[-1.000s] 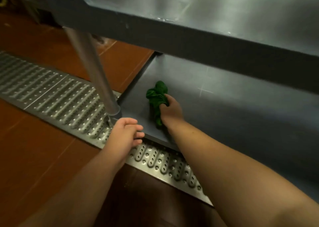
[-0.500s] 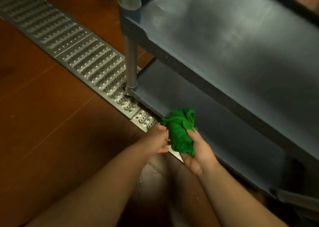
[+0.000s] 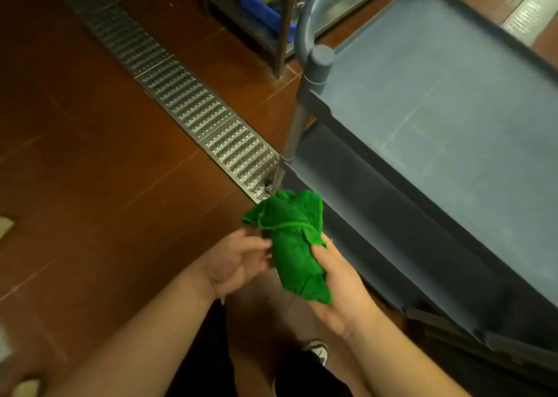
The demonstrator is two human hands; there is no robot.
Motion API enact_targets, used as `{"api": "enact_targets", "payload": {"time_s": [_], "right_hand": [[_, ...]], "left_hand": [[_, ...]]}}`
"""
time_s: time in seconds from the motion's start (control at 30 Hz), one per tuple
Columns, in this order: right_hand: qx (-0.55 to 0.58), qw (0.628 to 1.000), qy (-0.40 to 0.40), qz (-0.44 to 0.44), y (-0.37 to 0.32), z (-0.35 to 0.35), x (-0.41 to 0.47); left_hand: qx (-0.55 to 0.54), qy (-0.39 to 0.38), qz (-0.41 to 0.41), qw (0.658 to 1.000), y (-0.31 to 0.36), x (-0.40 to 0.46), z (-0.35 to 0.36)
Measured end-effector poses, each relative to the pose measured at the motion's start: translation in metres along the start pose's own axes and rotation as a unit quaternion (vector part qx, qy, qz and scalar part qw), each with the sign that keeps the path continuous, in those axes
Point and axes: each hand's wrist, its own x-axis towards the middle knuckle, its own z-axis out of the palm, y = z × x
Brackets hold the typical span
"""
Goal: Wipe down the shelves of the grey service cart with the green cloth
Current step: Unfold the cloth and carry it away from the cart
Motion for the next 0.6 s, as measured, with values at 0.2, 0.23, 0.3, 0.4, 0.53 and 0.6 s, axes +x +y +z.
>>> {"api": "enact_targets", "payload": {"time_s": [0.2,0.23,0.3,0.4,0.53,0.6], "right_hand": [[-0.277,0.949,0.004,-0.149,-0.08,0.145,-0.05],[-0.329,0.926,0.001,-0.183,-0.087,0.17,-0.055],[-0.399,0.884,-0.016,-0.243,-0.098,0.217,-0.063],[-0.437,0.832,-0.025,-0.342,-0.104,0.278,-0.069],[-0.387,0.818,-0.046,-0.424,-0.109,0.349,-0.067],[-0.359,0.819,-0.057,-0.444,-0.117,0.371,-0.058]], "left_hand": [[0.051,0.034,0.201,0.978,0.123,-0.088,0.068],[0.062,0.039,0.235,0.969,0.143,-0.101,0.077],[0.07,0.044,0.301,0.95,0.179,-0.125,0.091],[0.038,0.093,0.369,0.924,0.223,-0.156,0.103],[-0.05,0.056,0.274,0.959,0.285,-0.185,0.105],[-0.052,0.032,0.2,0.978,0.31,-0.186,0.104]]}}
